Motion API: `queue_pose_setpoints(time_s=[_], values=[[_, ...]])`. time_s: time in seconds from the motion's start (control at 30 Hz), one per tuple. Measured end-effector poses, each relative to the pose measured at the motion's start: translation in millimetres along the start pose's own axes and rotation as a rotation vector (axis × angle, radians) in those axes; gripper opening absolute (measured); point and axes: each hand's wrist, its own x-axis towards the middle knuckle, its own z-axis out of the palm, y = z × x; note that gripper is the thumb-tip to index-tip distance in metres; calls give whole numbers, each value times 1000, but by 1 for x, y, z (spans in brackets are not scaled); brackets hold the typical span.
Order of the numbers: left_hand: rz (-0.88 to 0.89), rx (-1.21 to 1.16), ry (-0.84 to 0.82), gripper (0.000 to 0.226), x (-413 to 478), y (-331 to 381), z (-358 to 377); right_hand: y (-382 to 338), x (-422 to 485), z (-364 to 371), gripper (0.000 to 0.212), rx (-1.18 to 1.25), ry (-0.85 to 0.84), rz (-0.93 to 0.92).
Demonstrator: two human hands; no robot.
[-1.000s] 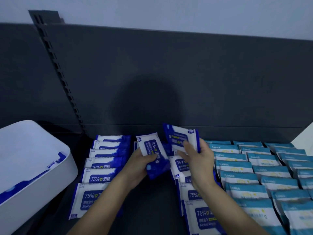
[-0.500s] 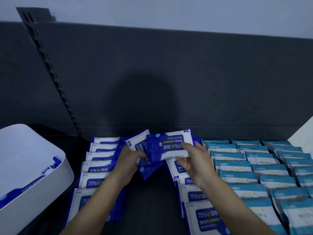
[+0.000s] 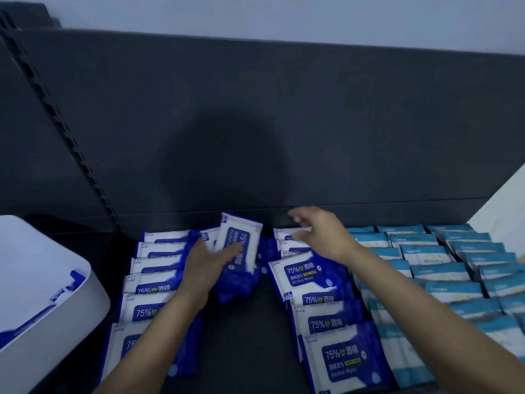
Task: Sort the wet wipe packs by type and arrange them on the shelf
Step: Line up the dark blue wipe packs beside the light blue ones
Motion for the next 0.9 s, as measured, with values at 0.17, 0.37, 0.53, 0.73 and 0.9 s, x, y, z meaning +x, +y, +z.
queue_pose_setpoints(time_s=[0.17,0.37,0.53,0.73,0.9], values=[[2,-2,53,11,-2,-18,-3,26,-9,9,71,-242,-544,80],[-106,-153,133,26,-5,-27,1,29,-11,11,53,-270,-383,68],[-244,-314,173,10,-10,-30,-5,28,-18,18,36,-357,-225,76],[-268,-537,173,20,-23,-30,4,-9,-26,7,15,473,18,268],[-314,-851,36,38,-36,-24,21,-49,-40,48,20,574,-121,309]])
